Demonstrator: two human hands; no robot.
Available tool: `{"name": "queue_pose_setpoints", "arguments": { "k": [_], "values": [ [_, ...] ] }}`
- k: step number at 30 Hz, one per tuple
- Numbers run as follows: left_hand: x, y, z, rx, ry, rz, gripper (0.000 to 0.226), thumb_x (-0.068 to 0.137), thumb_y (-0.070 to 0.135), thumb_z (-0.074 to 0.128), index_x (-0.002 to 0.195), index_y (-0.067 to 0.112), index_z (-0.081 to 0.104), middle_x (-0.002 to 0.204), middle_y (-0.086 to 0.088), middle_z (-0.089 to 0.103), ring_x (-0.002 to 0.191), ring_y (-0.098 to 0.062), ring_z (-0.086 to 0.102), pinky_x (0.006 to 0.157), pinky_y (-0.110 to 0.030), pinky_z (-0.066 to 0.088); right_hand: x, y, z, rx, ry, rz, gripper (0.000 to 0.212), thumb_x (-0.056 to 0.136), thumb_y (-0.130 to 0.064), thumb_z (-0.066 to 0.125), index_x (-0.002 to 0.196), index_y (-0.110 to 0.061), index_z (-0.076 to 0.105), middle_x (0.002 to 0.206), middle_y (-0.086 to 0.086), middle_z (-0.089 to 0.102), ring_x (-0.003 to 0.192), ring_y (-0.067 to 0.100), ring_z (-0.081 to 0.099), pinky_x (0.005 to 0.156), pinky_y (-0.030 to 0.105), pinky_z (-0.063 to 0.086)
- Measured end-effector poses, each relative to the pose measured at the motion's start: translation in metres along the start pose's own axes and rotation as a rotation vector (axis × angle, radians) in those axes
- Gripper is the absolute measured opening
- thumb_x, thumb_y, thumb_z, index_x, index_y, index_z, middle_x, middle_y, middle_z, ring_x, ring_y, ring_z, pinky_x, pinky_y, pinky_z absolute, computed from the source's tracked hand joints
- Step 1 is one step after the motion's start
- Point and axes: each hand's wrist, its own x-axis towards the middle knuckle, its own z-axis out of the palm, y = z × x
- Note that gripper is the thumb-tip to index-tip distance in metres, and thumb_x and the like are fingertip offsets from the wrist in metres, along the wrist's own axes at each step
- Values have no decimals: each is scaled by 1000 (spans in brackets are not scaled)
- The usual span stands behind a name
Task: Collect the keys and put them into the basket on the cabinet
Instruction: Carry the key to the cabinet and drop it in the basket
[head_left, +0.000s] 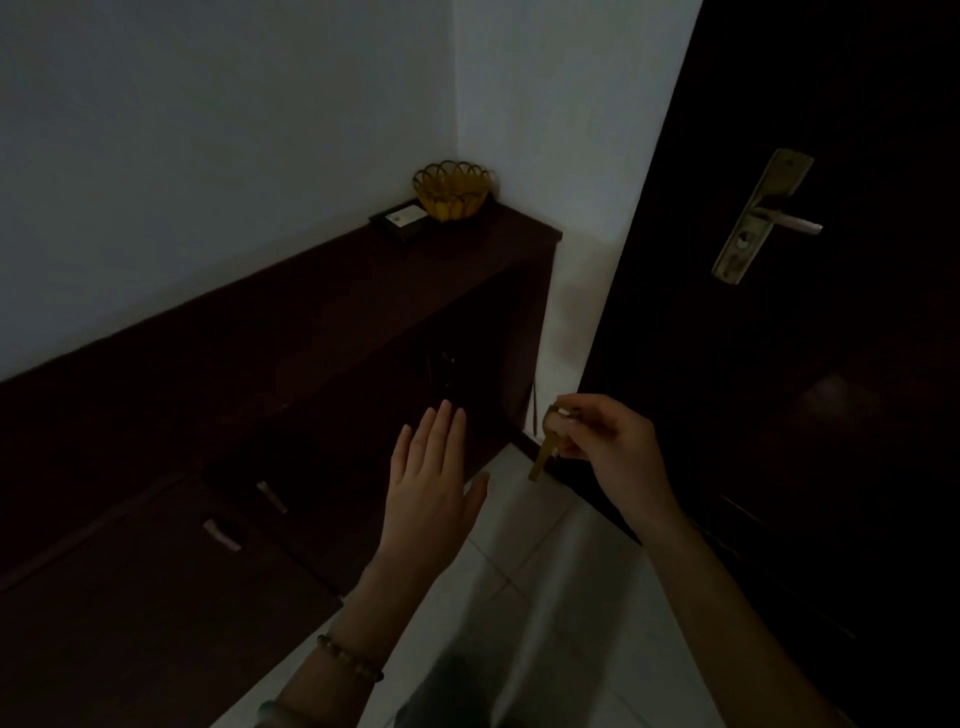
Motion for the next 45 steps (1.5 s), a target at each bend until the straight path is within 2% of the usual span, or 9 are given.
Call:
{"name": "queue_pose_setpoints", "arguments": {
  "k": [3,7,11,16,22,28,36,40,45],
  "values": [
    [47,-12,15,2,17,5,64,89,38,54,138,2,35,144,-19,39,135,-31,31,111,-50,17,49,5,8,-7,-12,-8,16,80,-4,65,91,-16,67,85,15,68,71,18,65,67,30,56],
    [121,-38,33,32,36,-1,65,88,37,54,139,4,33,145,-18,37,136,-30,29,112,-47,14,126,8,25,22,-40,-35,16,81,-2,63,92,-14,67,80,3,67,64,5,65,58,15,53],
    [203,-68,50,37,28,-23,68,89,39,53,142,6,26,150,-16,29,139,-28,22,112,-43,9,211,8,47,52,-33,-28,17,79,-2,66,89,-15,67,77,3,66,61,4,64,57,16,54],
    [298,-104,61,61,51,-9,68,88,39,53,141,6,27,148,-16,32,138,-29,25,111,-45,13,308,1,74,-1,-57,-59,31,82,-4,62,81,-34,67,80,-3,66,65,3,65,57,15,52],
    [387,-137,69,71,95,4,68,86,37,57,139,3,31,146,-19,35,136,-31,30,110,-49,21,397,-13,100,4,-87,-102,30,80,-1,63,82,-31,66,77,-5,67,64,2,64,56,15,53],
    [441,-161,81,84,94,-15,67,87,36,57,139,2,32,145,-18,37,136,-30,31,112,-50,22,464,-19,118,22,-130,-100,24,79,-3,64,84,-26,67,74,-2,66,62,4,63,58,18,55],
    [487,-177,111,129,53,-99,67,86,37,57,139,2,34,144,-18,39,135,-32,32,111,-50,23,557,-20,140,37,-255,-135,30,80,-2,64,79,-32,67,78,1,67,63,5,64,58,18,55],
    [511,-175,125,128,17,-106,68,85,38,58,139,4,35,144,-17,39,134,-30,35,108,-52,30,608,-24,146,-25,-246,-160,31,79,-1,64,78,-32,66,78,0,67,66,15,65,61,25,58],
    [525,-176,143,101,-24,-114,65,89,40,51,142,9,30,148,-14,33,137,-27,28,111,-47,20,663,-10,164,-159,-288,-169,28,83,6,55,86,-20,64,82,0,61,68,21,64,64,31,59]
  ]
}}
